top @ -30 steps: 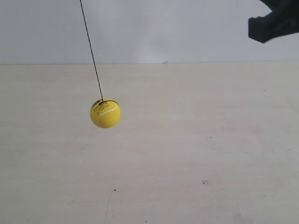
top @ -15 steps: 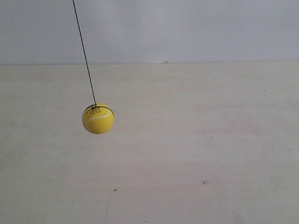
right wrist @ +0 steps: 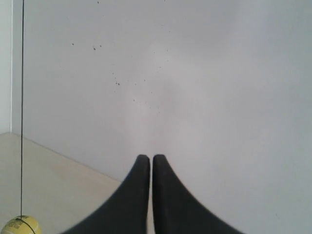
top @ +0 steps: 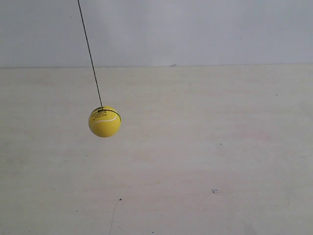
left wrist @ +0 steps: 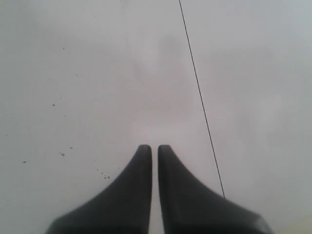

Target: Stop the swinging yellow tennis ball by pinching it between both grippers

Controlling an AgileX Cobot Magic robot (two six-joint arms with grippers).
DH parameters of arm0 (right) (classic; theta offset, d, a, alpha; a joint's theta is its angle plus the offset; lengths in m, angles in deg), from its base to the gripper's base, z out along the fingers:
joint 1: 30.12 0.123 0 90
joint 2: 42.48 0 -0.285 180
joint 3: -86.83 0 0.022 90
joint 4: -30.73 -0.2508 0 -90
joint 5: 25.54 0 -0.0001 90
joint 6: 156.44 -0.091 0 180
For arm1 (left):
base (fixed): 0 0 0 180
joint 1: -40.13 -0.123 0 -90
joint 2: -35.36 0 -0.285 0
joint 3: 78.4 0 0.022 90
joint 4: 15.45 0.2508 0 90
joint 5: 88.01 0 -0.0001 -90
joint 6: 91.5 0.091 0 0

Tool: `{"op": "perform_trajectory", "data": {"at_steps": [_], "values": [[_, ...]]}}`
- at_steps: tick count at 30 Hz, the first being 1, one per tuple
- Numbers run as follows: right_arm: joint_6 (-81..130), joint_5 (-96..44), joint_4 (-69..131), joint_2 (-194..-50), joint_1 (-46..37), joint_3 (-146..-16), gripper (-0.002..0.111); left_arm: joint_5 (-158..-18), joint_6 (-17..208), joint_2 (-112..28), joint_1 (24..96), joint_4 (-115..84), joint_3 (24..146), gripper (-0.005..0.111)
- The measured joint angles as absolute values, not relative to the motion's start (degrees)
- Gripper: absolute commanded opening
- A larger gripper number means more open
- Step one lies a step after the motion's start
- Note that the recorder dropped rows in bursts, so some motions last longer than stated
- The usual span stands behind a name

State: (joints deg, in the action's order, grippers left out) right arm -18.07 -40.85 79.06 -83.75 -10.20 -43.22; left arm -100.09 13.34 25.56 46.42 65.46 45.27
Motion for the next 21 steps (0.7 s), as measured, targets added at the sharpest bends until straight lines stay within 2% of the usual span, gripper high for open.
{"op": "perform_trajectory", "data": {"at_steps": [17,21], "values": [[-18.1,-41.6,79.1,-83.8,-10.2,-43.2,0.000,-100.1,13.3,25.6,46.4,65.5,45.3,0.005],[-17.8,-36.8,76.6,-83.7,-10.2,-42.7,0.000,-100.1,13.3,25.6,46.4,65.5,45.3,0.005]]}}
